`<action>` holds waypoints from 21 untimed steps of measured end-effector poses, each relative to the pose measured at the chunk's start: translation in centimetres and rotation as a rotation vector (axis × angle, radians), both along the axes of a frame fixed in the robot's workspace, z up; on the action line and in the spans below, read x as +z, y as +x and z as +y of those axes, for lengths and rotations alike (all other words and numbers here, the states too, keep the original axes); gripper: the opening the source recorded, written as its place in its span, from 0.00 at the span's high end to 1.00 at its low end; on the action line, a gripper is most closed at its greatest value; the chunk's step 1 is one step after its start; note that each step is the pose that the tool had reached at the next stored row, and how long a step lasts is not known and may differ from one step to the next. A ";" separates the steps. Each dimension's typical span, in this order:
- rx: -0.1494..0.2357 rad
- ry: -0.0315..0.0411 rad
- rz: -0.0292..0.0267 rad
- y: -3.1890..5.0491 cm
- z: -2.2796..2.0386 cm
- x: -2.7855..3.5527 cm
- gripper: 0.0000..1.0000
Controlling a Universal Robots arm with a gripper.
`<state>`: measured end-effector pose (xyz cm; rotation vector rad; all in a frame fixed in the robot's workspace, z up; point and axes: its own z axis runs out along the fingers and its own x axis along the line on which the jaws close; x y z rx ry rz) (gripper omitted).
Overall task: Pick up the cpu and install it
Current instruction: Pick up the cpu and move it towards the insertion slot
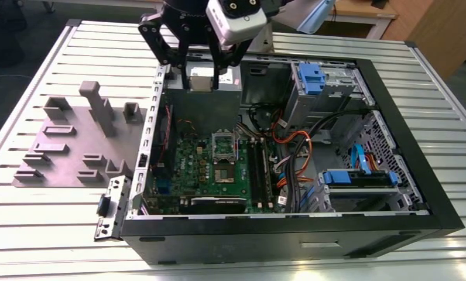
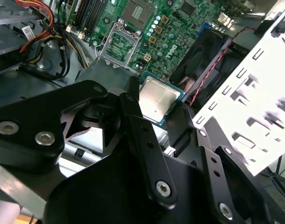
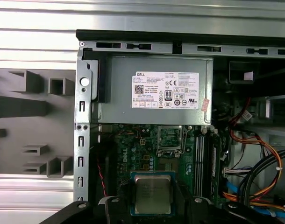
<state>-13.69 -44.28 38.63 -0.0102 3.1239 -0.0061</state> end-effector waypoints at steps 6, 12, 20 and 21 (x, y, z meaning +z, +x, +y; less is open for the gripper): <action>0.000 0.0001 0.0000 0.46 0.00 0.00 0.53; 0.000 0.0001 0.0000 0.54 0.00 0.00 0.53; 0.000 -0.0001 0.0000 0.55 -0.38 0.00 0.53; 0.000 0.0000 0.0000 0.55 -0.59 -0.01 0.53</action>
